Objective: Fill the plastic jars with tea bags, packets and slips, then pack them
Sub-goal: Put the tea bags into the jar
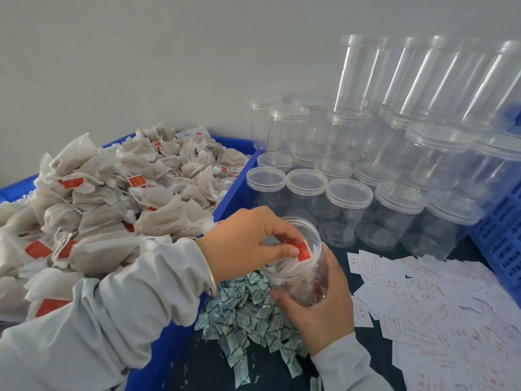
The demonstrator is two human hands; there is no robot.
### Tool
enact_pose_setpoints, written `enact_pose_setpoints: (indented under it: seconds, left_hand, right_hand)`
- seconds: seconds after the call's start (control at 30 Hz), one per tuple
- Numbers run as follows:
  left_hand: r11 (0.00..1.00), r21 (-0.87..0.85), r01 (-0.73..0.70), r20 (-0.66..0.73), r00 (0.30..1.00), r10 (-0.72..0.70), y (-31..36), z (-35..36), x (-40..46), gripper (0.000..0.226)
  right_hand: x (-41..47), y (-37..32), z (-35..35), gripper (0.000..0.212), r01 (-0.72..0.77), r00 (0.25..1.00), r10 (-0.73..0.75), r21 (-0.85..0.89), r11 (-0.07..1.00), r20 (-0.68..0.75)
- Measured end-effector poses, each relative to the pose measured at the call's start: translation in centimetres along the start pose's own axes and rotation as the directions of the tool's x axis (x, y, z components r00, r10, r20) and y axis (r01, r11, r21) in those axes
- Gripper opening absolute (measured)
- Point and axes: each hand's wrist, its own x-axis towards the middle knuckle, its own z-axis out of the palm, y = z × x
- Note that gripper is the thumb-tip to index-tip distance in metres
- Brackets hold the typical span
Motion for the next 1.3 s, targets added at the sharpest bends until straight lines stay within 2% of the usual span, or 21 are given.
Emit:
enact_pose_setpoints:
  seconds: [0.07,0.13,0.2,0.27,0.33,0.43,0.47,0.53,0.6,0.7,0.77,0.8,0.87,0.9,0.97,1.03,1.07,1.13,1.3]
  left_hand:
    - [0.999,-0.006,-0.039,-0.070,0.997,0.038,0.0,-0.1,0.1,0.018]
    - [0.995,-0.072,-0.064,-0.216,0.975,0.047,0.0,-0.4,0.1,0.019]
    - [0.993,-0.111,-0.049,-0.292,0.956,0.014,-0.1,-0.7,0.1,0.015]
    - [0.994,-0.110,0.006,-0.253,0.967,-0.034,-0.3,-0.7,0.2,0.018]
    - [0.992,-0.103,0.079,-0.151,0.984,-0.094,-0.5,-0.3,0.2,0.023]
    - [0.981,-0.102,0.164,0.031,0.986,-0.162,-0.6,0.3,0.2,0.084]
    - [0.976,-0.120,0.184,0.093,0.981,-0.173,-0.7,0.6,0.2,0.098]
    - [0.964,-0.169,0.208,0.199,0.965,-0.173,-0.9,1.2,0.3,0.114]
    - [0.943,-0.253,0.216,0.214,0.963,-0.163,-1.0,1.7,0.3,0.118]
    - [0.913,-0.333,0.234,0.120,0.971,-0.205,-1.0,2.1,0.5,0.120]
    - [0.879,-0.402,0.256,0.043,0.964,-0.261,-1.2,2.0,0.7,0.103]
    - [0.857,-0.443,0.264,0.011,0.957,-0.290,-1.4,1.8,0.8,0.093]
    - [0.832,-0.485,0.270,-0.037,0.944,-0.328,-1.8,1.5,0.9,0.082]
    - [0.835,-0.480,0.271,-0.054,0.940,-0.337,-1.9,1.4,0.9,0.080]
    - [0.849,-0.453,0.273,-0.073,0.938,-0.340,-1.9,1.4,0.9,0.082]
    - [0.861,-0.429,0.272,-0.075,0.939,-0.334,-1.7,1.6,0.9,0.085]
    - [0.866,-0.417,0.274,-0.070,0.941,-0.331,-1.6,1.7,0.9,0.085]
    - [0.869,-0.411,0.277,-0.049,0.945,-0.324,-1.3,1.8,1.0,0.082]
    - [0.864,-0.416,0.283,0.001,0.950,-0.311,-1.2,2.2,0.8,0.093]
  right_hand:
    - [0.0,-0.3,-0.3,0.097,-0.031,0.999,0.034,0.069,0.997,-0.033]
    - [0.2,-0.8,-0.6,0.085,-0.042,0.989,0.060,0.132,0.990,-0.132]
    - [0.5,-1.0,-1.1,0.086,0.020,0.973,0.007,0.116,0.993,-0.232]
    - [0.7,-1.1,-1.4,0.082,0.015,0.971,0.012,0.109,0.994,-0.239]
    - [0.6,-1.2,-1.3,0.076,0.001,0.979,0.021,0.109,0.994,-0.203]
    - [0.4,-1.1,-1.0,0.077,0.088,0.979,-0.067,0.102,0.991,-0.194]
    - [0.2,-1.1,-0.9,0.076,0.107,0.982,-0.087,0.114,0.988,-0.168]
    - [-0.1,-1.1,-0.6,0.074,0.118,0.991,-0.107,0.143,0.983,-0.083]
    - [-0.4,-1.5,-0.4,0.074,0.104,0.995,-0.103,0.162,0.981,-0.015]
    - [-0.2,-2.4,-0.8,0.082,0.090,0.992,-0.105,0.187,0.978,0.072]
    - [0.3,-2.6,-1.9,0.087,0.068,0.990,-0.081,0.111,0.991,0.113]
    - [0.7,-2.7,-2.8,0.077,0.055,0.994,-0.059,0.043,0.998,0.095]
    - [1.8,-2.2,-5.5,0.037,0.018,0.999,-0.023,-0.164,0.986,-0.033]
    - [2.3,-1.7,-7.0,0.029,-0.030,0.996,0.004,-0.301,0.953,-0.085]
    - [3.1,-0.6,-9.7,0.034,-0.137,0.990,0.137,-0.585,0.799,-0.044]
    - [3.1,0.0,-10.7,0.047,-0.105,0.939,0.326,-0.807,0.581,0.113]
    - [2.9,0.4,-10.7,0.053,-0.057,0.901,0.396,-0.858,0.511,0.176]
    - [2.6,0.6,-10.2,0.057,0.010,0.864,0.445,-0.894,0.448,0.233]
    - [2.7,1.0,-10.1,0.031,-0.040,0.916,0.369,-0.881,0.472,0.156]
